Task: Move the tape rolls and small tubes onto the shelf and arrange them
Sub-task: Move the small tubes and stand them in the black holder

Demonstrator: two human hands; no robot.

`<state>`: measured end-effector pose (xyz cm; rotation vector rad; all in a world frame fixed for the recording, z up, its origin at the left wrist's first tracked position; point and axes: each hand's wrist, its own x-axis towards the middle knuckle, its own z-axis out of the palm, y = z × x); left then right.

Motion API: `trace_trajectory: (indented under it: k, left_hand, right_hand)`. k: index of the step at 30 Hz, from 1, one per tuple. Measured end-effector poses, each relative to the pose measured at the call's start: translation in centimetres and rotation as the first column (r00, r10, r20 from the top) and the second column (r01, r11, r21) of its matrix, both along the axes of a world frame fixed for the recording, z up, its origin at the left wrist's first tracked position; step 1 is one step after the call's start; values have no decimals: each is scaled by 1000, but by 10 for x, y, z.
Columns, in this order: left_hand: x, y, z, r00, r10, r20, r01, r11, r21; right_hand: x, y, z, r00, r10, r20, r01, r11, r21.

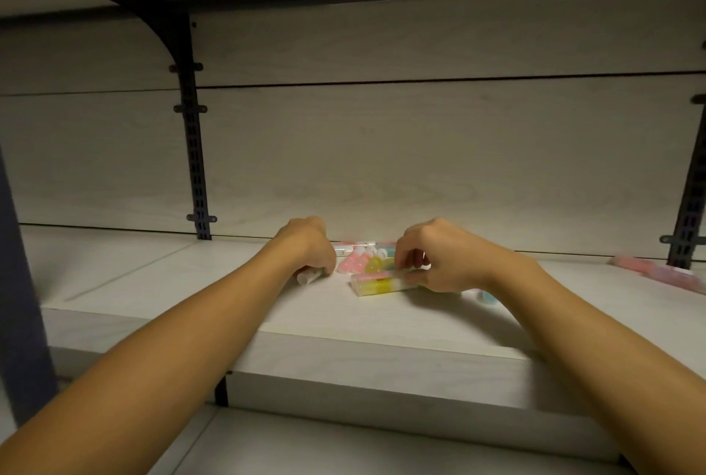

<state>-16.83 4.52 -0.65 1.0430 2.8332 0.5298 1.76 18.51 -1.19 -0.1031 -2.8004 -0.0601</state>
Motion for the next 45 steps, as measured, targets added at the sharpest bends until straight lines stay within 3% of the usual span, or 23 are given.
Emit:
trace_trajectory:
  k: [3, 6, 9, 15, 19, 23, 30, 34, 39, 45]
  left_hand:
    - [-2, -6, 7, 1000, 10, -14, -9, 999, 38]
    - [-6, -15, 17, 1000, -13, 1, 13, 985, 173]
    - [-9, -24, 22, 997, -56, 50, 34, 932, 360]
    - [-6, -40, 18, 983, -176, 53, 115, 815, 568]
    - [-3, -50, 15, 955, -292, 51, 193, 745, 638]
    - [4, -54, 20, 934, -357, -6, 262, 673, 691]
    - [31, -26, 22, 859, -511, -32, 357, 552, 754]
    - [58, -5, 14, 807, -587, -59, 416, 495, 763]
    - [108, 15, 8, 747, -652, -125, 509, 442, 739]
    - [184, 32, 14, 680, -720, -135, 564, 397, 724]
  right_hand:
    - [3, 5, -2, 999, -6, 47, 7, 1000, -19]
    - [3, 6, -4, 998, -15, 58, 17, 999, -36]
    - [-1, 4, -8, 998, -20, 51, 23, 998, -50]
    - [-5, -8, -7, 997, -22, 75, 24, 999, -27]
    - [4, -16, -2, 999, -41, -24, 39, 997, -71]
    - [22, -23, 3, 974, -117, -193, 53, 949, -311]
    - [73, -34, 3, 827, -383, -411, -1, 731, -682]
    - [111, -46, 5, 688, -545, -480, -83, 598, -797]
    - [172, -48, 2, 552, -680, -482, 0, 578, -816]
    - [260, -52, 2, 458, -747, -482, 95, 580, -809]
